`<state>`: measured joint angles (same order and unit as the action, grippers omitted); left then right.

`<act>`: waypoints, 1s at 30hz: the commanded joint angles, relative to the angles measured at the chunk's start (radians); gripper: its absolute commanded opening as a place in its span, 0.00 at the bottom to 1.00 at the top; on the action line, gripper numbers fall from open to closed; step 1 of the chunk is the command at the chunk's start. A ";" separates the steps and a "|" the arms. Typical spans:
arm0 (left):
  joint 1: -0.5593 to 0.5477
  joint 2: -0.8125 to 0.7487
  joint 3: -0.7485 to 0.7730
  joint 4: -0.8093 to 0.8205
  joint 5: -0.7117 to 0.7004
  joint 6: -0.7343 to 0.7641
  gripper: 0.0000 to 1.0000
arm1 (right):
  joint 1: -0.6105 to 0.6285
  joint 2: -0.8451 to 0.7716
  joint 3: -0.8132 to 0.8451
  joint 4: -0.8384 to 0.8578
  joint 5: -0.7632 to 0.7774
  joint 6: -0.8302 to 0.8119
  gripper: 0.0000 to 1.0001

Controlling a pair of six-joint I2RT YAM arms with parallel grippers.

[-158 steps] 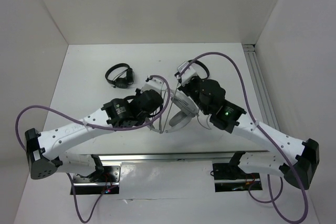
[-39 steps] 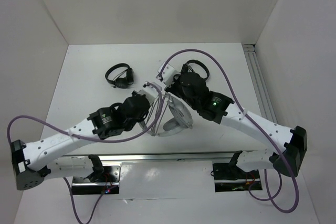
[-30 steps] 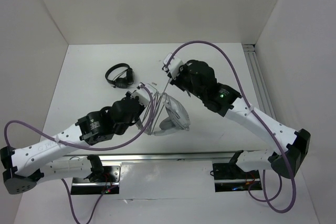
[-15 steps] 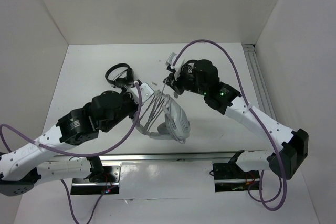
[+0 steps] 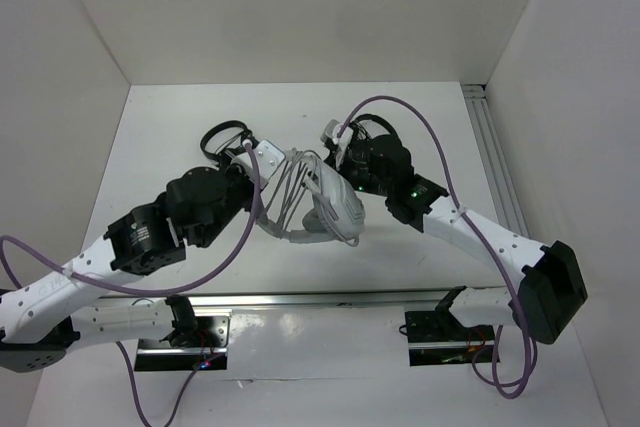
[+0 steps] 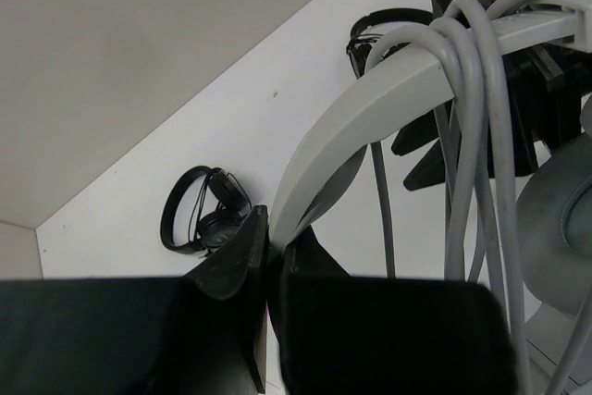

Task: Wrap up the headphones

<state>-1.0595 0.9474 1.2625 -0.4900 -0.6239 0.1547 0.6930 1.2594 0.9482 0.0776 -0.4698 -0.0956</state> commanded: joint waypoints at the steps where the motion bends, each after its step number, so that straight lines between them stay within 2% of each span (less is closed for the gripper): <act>1: -0.005 -0.052 0.002 0.226 -0.016 -0.038 0.00 | -0.006 -0.041 -0.047 0.161 0.025 0.063 0.42; 3: -0.005 -0.052 0.002 0.226 -0.026 -0.053 0.00 | -0.006 -0.061 -0.080 0.175 0.025 0.073 0.54; 7: -0.005 -0.052 0.002 0.257 -0.063 -0.084 0.00 | -0.015 -0.038 -0.114 0.154 0.014 0.085 0.58; 12: -0.005 -0.061 -0.008 0.281 -0.051 -0.104 0.00 | -0.015 -0.048 -0.219 0.267 -0.006 0.146 0.60; 13: -0.005 -0.061 -0.008 0.281 -0.051 -0.104 0.00 | -0.015 -0.058 -0.220 0.277 -0.006 0.160 0.62; 14: -0.005 -0.061 -0.008 0.281 -0.051 -0.104 0.00 | -0.015 -0.058 -0.235 0.286 -0.006 0.160 0.68; 20: -0.005 -0.082 -0.035 0.292 -0.114 -0.104 0.00 | -0.015 -0.011 -0.282 0.289 0.060 0.172 0.70; 26: -0.005 -0.113 -0.066 0.323 -0.175 -0.128 0.00 | -0.015 -0.008 -0.419 0.338 0.169 0.272 0.70; 30: -0.005 -0.122 -0.100 0.311 -0.249 -0.176 0.00 | 0.003 -0.057 -0.473 0.309 0.327 0.312 0.71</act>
<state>-1.0649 0.8539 1.1568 -0.3290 -0.7815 0.0765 0.6830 1.2530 0.4881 0.3328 -0.2787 0.1654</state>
